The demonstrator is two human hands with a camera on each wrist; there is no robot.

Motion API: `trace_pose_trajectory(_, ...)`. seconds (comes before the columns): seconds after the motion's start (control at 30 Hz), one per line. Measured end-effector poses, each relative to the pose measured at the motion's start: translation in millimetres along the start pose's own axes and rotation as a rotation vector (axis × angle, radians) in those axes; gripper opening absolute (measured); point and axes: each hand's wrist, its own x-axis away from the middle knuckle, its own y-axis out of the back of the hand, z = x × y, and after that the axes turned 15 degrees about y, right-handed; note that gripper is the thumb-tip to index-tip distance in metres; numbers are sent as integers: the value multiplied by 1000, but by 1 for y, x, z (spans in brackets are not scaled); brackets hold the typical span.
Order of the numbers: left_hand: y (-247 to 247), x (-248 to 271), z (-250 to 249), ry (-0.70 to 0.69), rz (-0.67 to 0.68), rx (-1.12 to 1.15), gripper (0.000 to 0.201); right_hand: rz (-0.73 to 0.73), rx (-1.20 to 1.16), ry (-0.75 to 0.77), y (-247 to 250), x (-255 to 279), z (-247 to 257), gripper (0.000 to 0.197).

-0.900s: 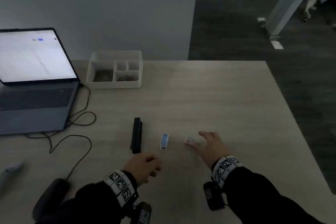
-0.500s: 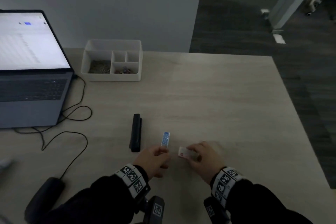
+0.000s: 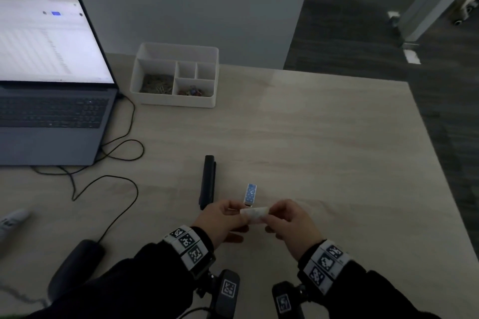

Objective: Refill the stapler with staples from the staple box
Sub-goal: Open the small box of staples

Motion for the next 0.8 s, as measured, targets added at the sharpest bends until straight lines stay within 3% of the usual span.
trace_pose_trajectory(0.2, 6, 6, -1, -26, 19, 17, 39, 20, -66, -97, -13, 0, 13, 15)
trace_pose_trajectory(0.3, 11, 9, 0, -16, 42, 49, 19, 17, -99, -142, -16, 2, 16, 6)
trace_pose_trajectory(0.57, 28, 11, 4, 47, 19, 145, 14, 14, -174, -190, -21, 12, 18, 22)
trace_pose_trajectory(0.8, 33, 14, 7, 4, -30, 97, 12, 39, -179, -194, -25, 16, 20, 19)
